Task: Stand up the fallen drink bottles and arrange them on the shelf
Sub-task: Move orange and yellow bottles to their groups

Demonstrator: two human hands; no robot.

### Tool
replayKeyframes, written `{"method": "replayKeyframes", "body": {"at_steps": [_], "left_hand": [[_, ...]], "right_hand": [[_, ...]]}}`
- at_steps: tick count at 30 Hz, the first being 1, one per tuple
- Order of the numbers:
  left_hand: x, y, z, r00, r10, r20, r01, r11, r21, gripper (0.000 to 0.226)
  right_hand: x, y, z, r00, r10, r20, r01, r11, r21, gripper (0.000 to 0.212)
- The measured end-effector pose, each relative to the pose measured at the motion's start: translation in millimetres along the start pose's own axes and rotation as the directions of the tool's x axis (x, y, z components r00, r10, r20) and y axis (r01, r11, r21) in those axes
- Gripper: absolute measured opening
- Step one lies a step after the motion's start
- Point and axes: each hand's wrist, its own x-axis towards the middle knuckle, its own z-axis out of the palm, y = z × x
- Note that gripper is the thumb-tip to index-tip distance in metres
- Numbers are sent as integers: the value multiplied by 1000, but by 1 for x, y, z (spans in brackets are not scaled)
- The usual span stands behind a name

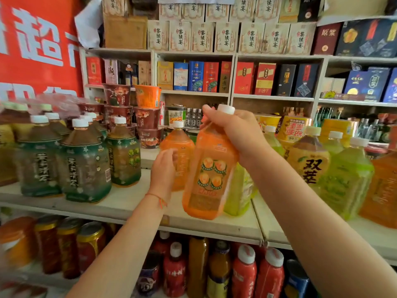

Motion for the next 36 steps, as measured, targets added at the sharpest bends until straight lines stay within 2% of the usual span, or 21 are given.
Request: {"method": "replayKeyframes", "body": {"at_steps": [3, 7, 11, 13, 15, 18, 20, 22, 23, 24, 25, 26, 27, 28, 29, 30, 31, 32, 34, 36], "left_hand": [[14, -1, -17, 999, -14, 51, 11, 998, 60, 33], [33, -4, -35, 995, 65, 79, -76, 986, 146, 31], [45, -11, -52, 985, 109, 135, -131, 977, 167, 37], [45, -15, -55, 976, 139, 169, -169, 970, 178, 49], [46, -17, -54, 972, 145, 186, -178, 968, 176, 60], [48, -18, -49, 967, 153, 206, -189, 968, 167, 46], [48, -19, -45, 964, 146, 220, -178, 975, 132, 49], [43, -19, -41, 971, 141, 193, -162, 982, 94, 58], [37, -19, -37, 971, 187, 150, -201, 976, 88, 57], [26, -16, -35, 952, 294, 81, -301, 949, 95, 49], [14, -12, -34, 893, 450, 2, -448, 888, 100, 39], [2, -7, -28, 786, 616, -46, -609, 785, 115, 33], [-10, -2, -22, 660, 750, -46, -740, 659, 134, 29], [-19, -1, -14, 552, 833, -15, -822, 548, 155, 27], [-28, -2, -3, 481, 876, 40, -869, 469, 159, 27], [-34, -3, 9, 450, 888, 98, -888, 433, 158, 29], [-40, -3, 20, 458, 875, 158, -887, 438, 147, 35], [-44, -2, 32, 507, 834, 217, -862, 488, 138, 45], [-44, -6, 53, 676, 659, 330, -726, 674, 140, 69], [-38, -8, 71, 828, 412, 381, -490, 861, 135, 89]], "right_hand": [[12, 14, 28, 999, 22, -46, -23, 1000, -18, 54], [28, 35, 54, 994, -4, -111, -7, 995, -97, 31], [46, 55, 77, 978, -6, -209, -31, 985, -172, 31], [54, 64, 88, 969, -8, -246, -42, 979, -200, 38], [59, 69, 100, 964, -60, -260, -16, 959, -282, 40], [62, 71, 117, 943, -136, -304, 12, 926, -378, 35], [59, 73, 122, 923, -185, -337, 29, 908, -419, 34], [52, 74, 121, 918, -256, -302, 101, 888, -448, 32], [46, 74, 116, 917, -298, -266, 142, 866, -480, 33], [38, 71, 109, 906, -360, -222, 202, 830, -519, 36], [31, 68, 100, 865, -462, -196, 284, 773, -567, 37], [24, 63, 86, 789, -585, -189, 364, 692, -624, 35], [18, 60, 71, 702, -684, -198, 411, 616, -672, 32], [15, 56, 55, 646, -730, -224, 415, 583, -699, 30], [13, 54, 36, 629, -730, -267, 384, 590, -710, 28], [11, 52, 17, 647, -692, -320, 334, 635, -697, 27], [11, 53, -2, 686, -626, -370, 267, 690, -673, 25], [10, 56, -21, 735, -552, -393, 194, 727, -659, 24], [8, 67, -52, 838, -415, -354, 83, 738, -670, 27], [2, 79, -74, 886, -381, -264, 63, 664, -745, 29]]}}
